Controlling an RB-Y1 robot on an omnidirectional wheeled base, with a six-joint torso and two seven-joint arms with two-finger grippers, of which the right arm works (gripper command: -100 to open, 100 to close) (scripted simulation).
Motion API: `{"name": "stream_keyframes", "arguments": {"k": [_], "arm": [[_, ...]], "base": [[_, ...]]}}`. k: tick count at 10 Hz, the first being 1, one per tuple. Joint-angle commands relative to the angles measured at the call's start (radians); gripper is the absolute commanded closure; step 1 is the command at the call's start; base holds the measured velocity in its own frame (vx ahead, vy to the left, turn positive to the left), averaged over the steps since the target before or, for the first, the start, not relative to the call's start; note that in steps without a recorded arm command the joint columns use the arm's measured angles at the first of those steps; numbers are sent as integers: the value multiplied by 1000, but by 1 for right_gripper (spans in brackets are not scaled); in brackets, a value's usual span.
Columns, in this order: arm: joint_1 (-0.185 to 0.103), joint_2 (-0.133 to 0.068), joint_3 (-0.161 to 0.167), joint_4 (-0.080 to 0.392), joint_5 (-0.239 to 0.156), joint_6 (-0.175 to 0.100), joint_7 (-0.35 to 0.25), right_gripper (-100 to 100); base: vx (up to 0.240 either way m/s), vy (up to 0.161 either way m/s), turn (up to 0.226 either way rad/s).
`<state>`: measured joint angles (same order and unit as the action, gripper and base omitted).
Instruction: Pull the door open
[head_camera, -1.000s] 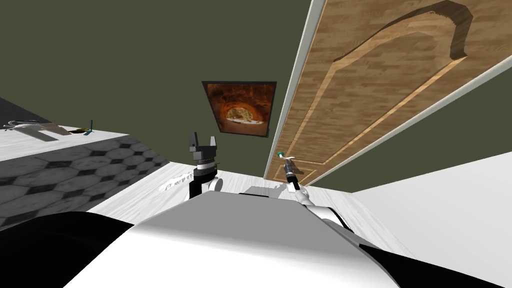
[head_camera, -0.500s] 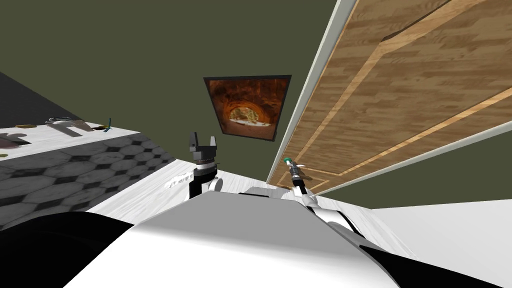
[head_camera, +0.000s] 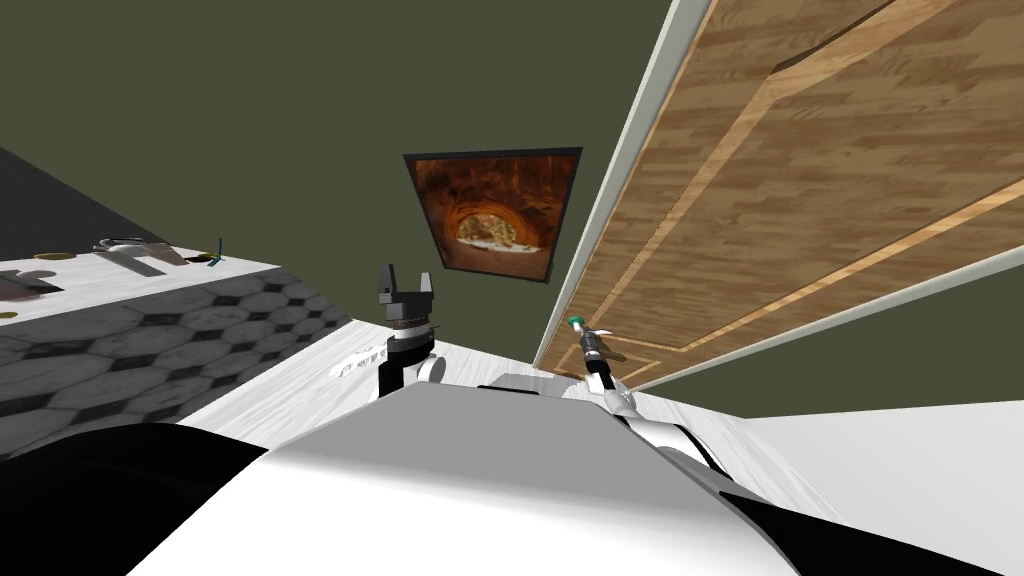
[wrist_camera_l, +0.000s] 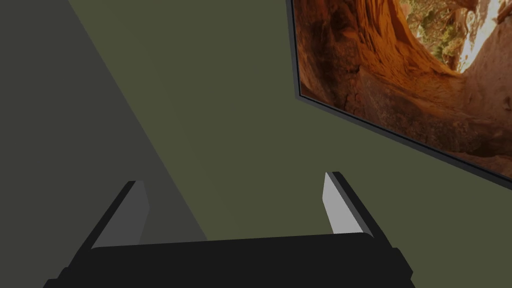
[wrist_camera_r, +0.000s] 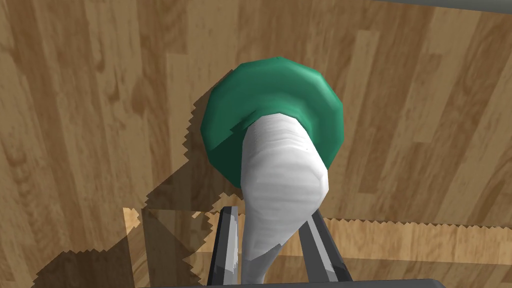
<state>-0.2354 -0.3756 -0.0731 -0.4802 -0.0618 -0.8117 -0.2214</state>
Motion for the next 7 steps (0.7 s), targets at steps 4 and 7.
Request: {"name": "stream_keyframes", "arguments": {"k": [4,7], "arm": [[7,-12,15,-1,9,-12,-19,100],[20,-33,41,-4,25,-34,-55,100]], "base": [[-27,-4,26],[-178,-62,102]]}}
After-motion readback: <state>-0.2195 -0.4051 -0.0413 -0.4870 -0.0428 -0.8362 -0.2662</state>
